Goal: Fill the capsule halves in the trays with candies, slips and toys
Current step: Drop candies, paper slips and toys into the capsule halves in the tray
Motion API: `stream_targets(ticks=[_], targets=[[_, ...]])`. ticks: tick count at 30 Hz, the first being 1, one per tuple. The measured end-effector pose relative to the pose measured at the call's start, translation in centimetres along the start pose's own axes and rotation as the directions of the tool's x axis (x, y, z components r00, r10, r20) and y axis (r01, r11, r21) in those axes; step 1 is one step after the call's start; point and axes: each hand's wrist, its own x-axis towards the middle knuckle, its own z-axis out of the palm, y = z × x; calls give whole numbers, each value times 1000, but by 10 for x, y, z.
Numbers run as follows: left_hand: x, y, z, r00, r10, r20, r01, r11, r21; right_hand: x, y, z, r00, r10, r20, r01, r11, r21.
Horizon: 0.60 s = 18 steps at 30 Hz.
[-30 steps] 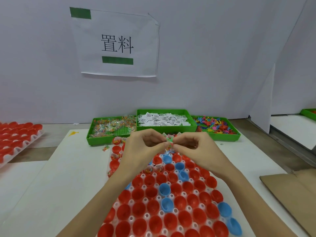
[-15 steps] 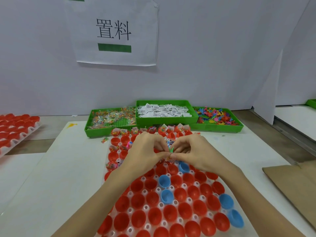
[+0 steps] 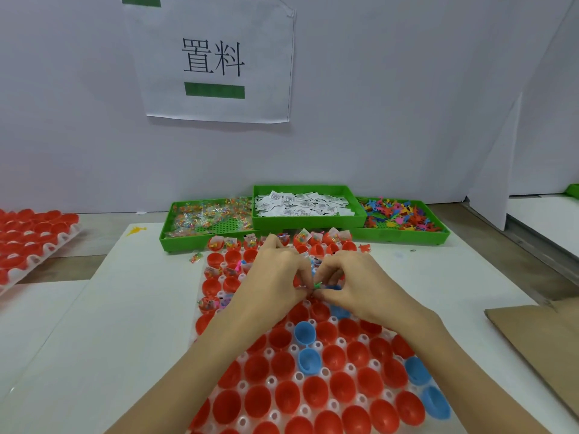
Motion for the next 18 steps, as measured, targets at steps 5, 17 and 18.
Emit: stream_targets(ticks=[5,17,18], targets=[[-1,0,4,1000,20,-9,-19,999,40,0,4,-7,998,13,60,-16,998,58],[2,-3,-3,988,75,138,-88,992,93,-4,-5,-11,997,-62,43,63,998,-6],[2,-3,-4,988,73,137,-86,992,90,-4,-5,-11,997,-63,38,63,998,-6]])
